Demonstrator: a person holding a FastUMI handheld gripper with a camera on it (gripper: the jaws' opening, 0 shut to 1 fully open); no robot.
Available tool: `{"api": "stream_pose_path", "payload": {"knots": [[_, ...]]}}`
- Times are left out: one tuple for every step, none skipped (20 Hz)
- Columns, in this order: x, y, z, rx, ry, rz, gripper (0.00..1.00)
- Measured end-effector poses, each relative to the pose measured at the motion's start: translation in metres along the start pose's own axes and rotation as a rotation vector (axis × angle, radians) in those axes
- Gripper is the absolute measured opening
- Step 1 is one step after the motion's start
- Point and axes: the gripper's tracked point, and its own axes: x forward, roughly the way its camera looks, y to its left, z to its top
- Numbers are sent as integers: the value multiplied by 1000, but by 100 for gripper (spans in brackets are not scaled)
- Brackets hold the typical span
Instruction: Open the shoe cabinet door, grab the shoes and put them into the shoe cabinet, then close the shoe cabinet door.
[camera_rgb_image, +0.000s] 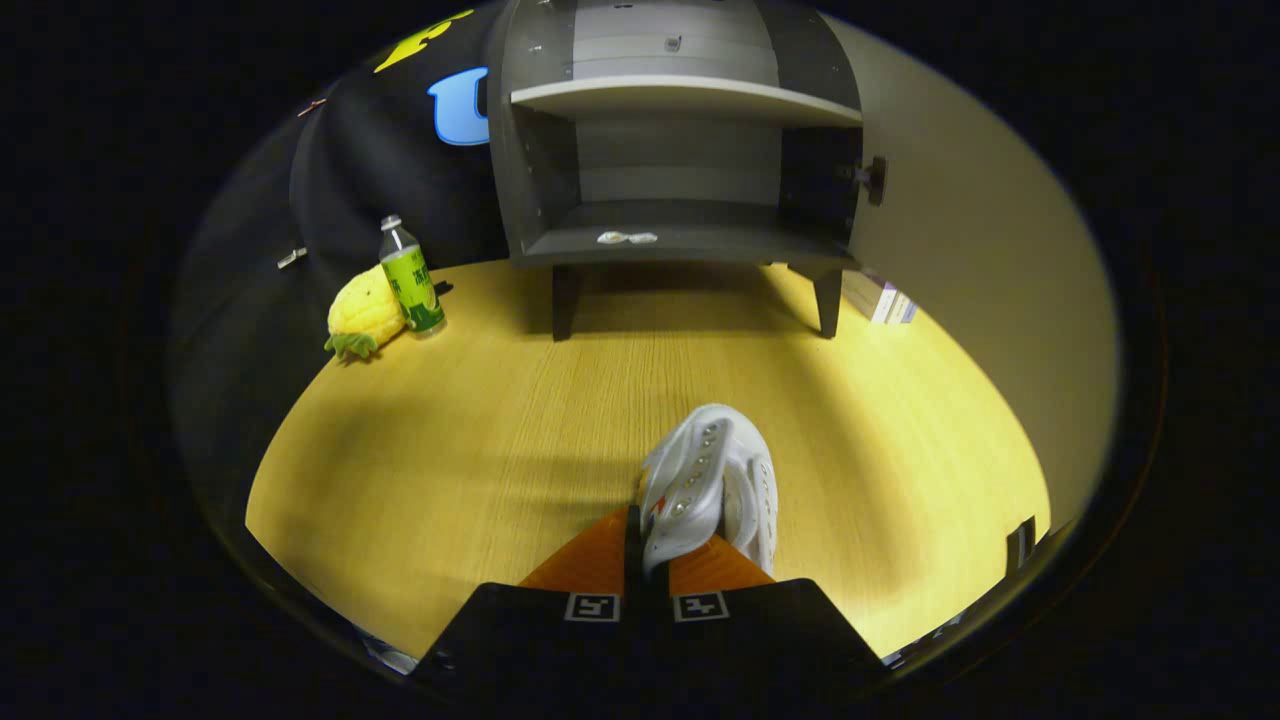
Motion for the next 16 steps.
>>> {"api": "stream_pose_path", "payload": {"knots": [[-9, -1, 17, -1, -25, -3, 5], [-18, -1, 35, -4, -50, -4, 5], [-26, 0, 56, -8, -79, -4, 5], [-35, 2, 78, -12, -115, -5, 5], [-45, 3, 99, -17, -146, -6, 5], [-55, 5, 120, -22, -176, -7, 5], [-63, 7, 138, -23, -201, -2, 5], [-71, 9, 157, -18, -228, 7, 5], [-76, 12, 177, -12, -257, 16, 5], [-82, 13, 196, -10, -285, 19, 5], [-86, 12, 214, -12, -313, 20, 5], [-91, 12, 232, -18, -342, 19, 5], [-92, 11, 250, -26, -370, 19, 5], [-94, 10, 265, -31, -391, 16, 5], [-93, 8, 281, -36, -408, 13, 5], [-91, 7, 296, -41, -427, 11, 4]]}}
